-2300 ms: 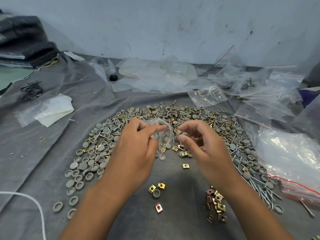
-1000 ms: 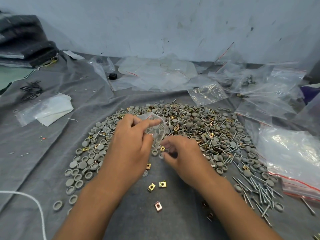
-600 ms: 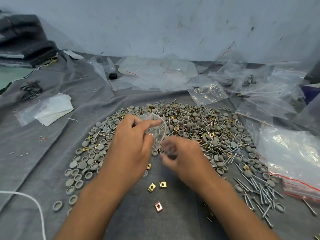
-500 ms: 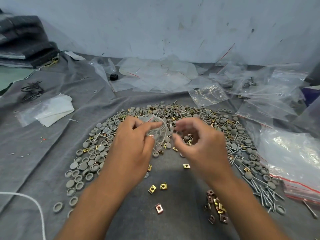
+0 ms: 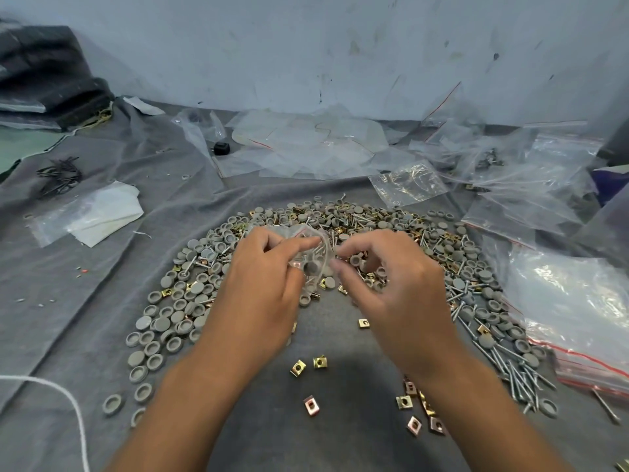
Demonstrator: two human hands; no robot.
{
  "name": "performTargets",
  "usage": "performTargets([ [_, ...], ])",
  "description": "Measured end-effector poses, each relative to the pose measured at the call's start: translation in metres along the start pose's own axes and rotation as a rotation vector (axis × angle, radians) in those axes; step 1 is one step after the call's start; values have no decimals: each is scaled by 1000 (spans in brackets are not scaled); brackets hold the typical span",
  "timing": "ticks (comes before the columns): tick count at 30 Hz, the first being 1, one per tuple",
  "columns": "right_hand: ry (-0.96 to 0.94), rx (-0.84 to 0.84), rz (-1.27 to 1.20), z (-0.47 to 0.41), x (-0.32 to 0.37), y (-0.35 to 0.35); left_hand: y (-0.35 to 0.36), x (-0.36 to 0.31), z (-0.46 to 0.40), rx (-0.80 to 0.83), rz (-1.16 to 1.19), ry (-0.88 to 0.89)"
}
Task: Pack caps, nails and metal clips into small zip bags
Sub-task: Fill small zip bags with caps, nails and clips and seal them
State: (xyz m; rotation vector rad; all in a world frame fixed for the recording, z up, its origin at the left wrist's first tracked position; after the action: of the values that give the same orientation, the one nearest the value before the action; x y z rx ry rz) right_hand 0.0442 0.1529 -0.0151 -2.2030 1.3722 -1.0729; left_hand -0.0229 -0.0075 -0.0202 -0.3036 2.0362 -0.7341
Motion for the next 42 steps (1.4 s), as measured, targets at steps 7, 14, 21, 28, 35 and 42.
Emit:
performTargets([
  [7, -3, 847, 144, 40, -6, 17, -4, -2, -1, -14, 1, -26],
  [14, 51, 807, 55, 40, -5, 18, -6, -8, -2, -50, 93, -48],
  [21, -123, 728, 52, 43, 9, 30, -7, -8, -2, -51, 79, -58],
  [28, -236, 786, 103, 49, 18, 33, -11, -6, -1, -44, 71, -74],
  [35, -91, 828, -59, 53, 14, 33, -12, -5, -1, -32, 78, -89],
  [42, 4, 807, -165, 40, 5, 31, -12, -5, -1, -31, 77, -101],
])
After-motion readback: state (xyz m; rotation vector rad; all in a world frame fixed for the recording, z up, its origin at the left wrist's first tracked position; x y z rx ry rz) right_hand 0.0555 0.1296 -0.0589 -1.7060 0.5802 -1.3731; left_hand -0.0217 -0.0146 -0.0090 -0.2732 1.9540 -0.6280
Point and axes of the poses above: each hand's wrist, its own z-axis away from the middle knuckle, its own y-axis out of the palm, x = y × z, the point moved 1 cm from there along -z, towards the middle knuckle, and after that the axes turned 6 degrees about z, right-handed, at the moved point
